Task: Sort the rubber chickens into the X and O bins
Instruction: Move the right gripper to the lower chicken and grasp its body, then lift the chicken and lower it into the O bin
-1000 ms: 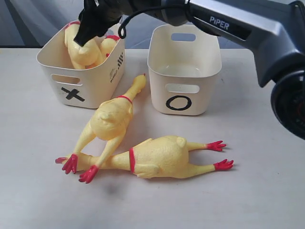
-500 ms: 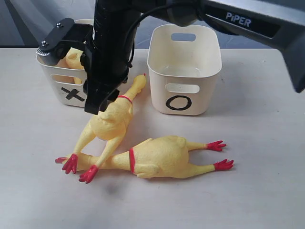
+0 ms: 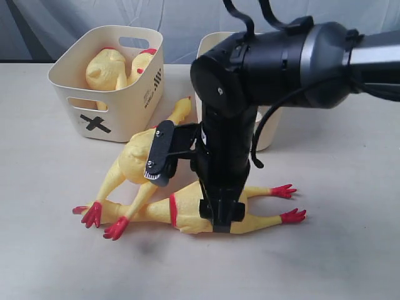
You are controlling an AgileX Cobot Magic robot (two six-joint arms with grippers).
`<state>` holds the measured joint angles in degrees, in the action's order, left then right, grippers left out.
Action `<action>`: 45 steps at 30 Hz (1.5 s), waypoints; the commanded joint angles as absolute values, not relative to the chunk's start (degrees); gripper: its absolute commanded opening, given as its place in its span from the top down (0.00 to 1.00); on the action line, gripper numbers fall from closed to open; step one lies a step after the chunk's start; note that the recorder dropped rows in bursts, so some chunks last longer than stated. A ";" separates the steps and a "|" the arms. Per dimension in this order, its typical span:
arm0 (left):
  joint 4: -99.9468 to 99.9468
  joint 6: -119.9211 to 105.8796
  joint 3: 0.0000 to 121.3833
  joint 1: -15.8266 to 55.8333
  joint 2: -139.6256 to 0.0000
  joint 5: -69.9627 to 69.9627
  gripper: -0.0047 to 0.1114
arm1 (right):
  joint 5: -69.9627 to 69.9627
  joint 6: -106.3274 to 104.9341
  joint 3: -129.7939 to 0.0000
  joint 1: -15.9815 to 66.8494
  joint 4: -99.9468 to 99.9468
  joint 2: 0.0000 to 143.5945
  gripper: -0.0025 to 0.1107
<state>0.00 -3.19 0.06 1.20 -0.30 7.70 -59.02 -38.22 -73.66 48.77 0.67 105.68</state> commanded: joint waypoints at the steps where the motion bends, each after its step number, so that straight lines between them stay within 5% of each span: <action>1: -0.39 -3.20 0.00 1.21 0.00 7.68 0.96 | -52.42 -38.92 -71.94 48.81 -0.65 106.74 0.28; 11: -0.39 -3.20 0.00 1.21 0.00 7.68 0.96 | -50.41 -40.44 -71.69 48.81 -1.48 115.71 0.34; 14: -0.39 -3.20 0.00 1.21 0.00 7.68 0.96 | -54.87 -40.44 -71.69 48.81 -1.48 118.07 0.53; 17: -0.39 -3.20 0.00 1.21 0.00 7.68 0.96 | -62.61 -42.05 -71.69 48.81 -1.58 119.09 0.92; 18: -0.39 -3.20 0.00 1.21 0.00 7.68 0.96 | -65.07 -42.22 -71.69 48.81 -2.40 118.98 0.98; 29: -0.39 -3.20 0.00 1.21 0.00 7.68 0.96 | -69.96 -41.39 -70.90 51.28 -15.14 102.59 0.99; 45: -0.39 -3.20 0.00 1.21 0.00 7.68 0.96 | -66.64 -37.01 -71.11 53.98 -0.54 70.50 0.99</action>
